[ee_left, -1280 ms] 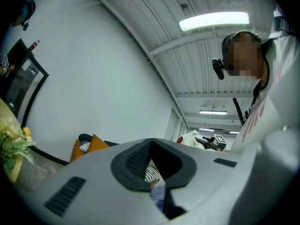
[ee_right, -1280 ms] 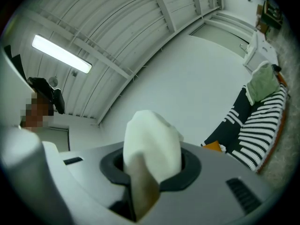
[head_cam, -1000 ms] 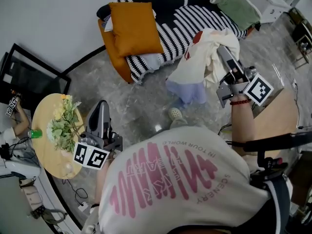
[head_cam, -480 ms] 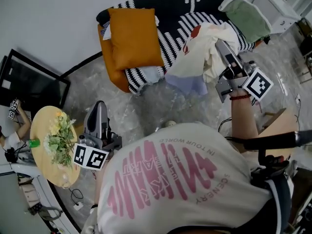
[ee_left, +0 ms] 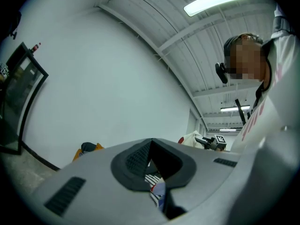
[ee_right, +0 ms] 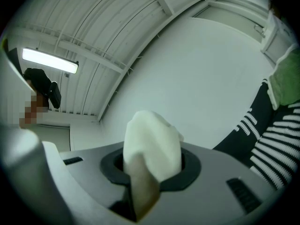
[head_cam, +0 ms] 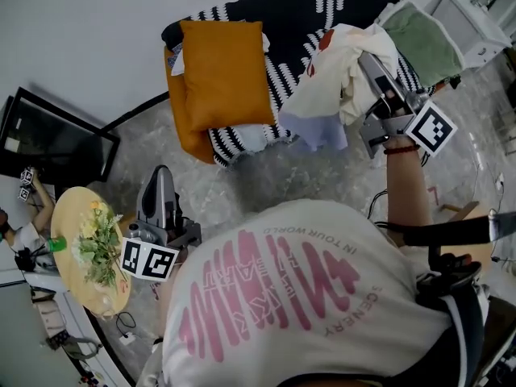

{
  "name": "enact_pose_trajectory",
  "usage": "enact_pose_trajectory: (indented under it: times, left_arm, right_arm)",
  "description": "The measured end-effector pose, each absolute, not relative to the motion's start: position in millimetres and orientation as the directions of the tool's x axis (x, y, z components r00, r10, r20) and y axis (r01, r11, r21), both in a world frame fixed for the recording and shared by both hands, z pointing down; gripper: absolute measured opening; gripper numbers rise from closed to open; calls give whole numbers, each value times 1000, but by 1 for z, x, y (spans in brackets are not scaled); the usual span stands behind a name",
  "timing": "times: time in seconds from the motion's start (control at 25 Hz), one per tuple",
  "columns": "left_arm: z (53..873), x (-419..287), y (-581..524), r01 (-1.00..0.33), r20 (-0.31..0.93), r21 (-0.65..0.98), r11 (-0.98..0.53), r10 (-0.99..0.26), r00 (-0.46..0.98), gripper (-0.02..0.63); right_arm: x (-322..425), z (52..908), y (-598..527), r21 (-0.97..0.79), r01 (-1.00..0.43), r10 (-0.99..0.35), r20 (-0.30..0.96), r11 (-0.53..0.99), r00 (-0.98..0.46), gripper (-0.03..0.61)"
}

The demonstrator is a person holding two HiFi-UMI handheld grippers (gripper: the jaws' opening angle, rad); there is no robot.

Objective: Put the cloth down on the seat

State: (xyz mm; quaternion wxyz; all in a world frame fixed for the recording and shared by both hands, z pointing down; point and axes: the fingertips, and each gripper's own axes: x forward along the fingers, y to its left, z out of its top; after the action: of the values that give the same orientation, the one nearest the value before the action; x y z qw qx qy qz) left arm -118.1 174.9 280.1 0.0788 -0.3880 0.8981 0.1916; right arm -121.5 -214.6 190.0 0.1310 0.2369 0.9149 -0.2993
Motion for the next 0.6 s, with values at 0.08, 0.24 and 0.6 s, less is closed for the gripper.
enact_pose_trajectory:
  times: [0.08,0.24,0.6]
  left_arm:
    - [278,-128,170,-715,-274,290,636,-660,-699,9]
    - [279,-147,169,-694,-245,296,656,-651,-719,9]
    - [265,-193,170,-721,-246,295,627,-680,-691,9]
  right_arm:
    - [-138,185,-224,-486,508,352,-380,711,-856,101]
    - [-171,180,-235,-491,494,337,-376,718,-863,101]
    - [-204,155,-242,-499,463,277,-403,733,-872,101]
